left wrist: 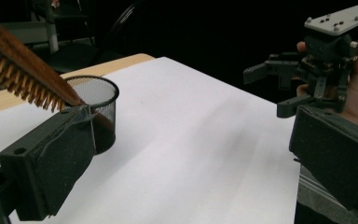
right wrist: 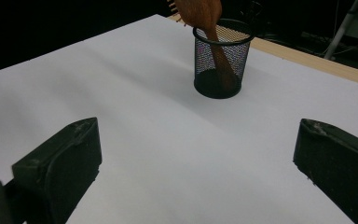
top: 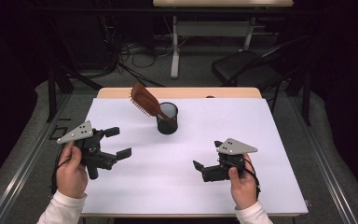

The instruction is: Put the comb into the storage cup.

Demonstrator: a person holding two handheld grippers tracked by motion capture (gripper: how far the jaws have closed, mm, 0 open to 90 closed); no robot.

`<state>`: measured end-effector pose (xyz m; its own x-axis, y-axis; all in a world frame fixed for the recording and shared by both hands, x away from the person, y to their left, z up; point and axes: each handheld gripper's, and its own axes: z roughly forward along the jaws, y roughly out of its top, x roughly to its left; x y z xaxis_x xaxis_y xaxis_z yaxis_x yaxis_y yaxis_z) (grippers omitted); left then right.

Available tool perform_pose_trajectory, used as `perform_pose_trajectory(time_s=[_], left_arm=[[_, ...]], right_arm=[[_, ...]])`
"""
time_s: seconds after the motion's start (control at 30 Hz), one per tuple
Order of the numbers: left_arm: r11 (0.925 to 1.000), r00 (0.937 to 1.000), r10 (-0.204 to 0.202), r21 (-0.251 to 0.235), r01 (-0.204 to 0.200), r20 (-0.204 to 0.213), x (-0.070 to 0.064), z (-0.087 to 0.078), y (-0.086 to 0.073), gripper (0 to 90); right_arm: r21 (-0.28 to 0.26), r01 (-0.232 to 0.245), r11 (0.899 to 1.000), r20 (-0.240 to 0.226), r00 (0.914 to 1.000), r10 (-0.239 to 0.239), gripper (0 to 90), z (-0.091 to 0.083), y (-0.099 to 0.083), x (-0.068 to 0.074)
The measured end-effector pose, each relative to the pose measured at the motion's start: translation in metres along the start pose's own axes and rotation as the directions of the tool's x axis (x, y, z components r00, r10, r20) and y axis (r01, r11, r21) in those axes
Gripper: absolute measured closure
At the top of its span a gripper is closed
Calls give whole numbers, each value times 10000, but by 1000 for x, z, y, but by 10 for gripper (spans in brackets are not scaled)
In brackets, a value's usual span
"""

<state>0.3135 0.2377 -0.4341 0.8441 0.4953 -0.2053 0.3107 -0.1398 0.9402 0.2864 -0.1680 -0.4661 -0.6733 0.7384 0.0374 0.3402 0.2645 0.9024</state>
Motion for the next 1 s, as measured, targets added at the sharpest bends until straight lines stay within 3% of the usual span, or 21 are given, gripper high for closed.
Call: perform_pose_trajectory(time_s=[0.53,1.0], left_arm=[[9991,9992,-375,192,377,-136,-6,-4,-43,4],[9957,9944,-810,404,839,-678,8,-8,-74,4]], right_arm=[[-97,290,9995,410,9987,-286,0,-15,-18,5],[-39,-220,9998,1609,9867,223,0,-41,-54,-19]])
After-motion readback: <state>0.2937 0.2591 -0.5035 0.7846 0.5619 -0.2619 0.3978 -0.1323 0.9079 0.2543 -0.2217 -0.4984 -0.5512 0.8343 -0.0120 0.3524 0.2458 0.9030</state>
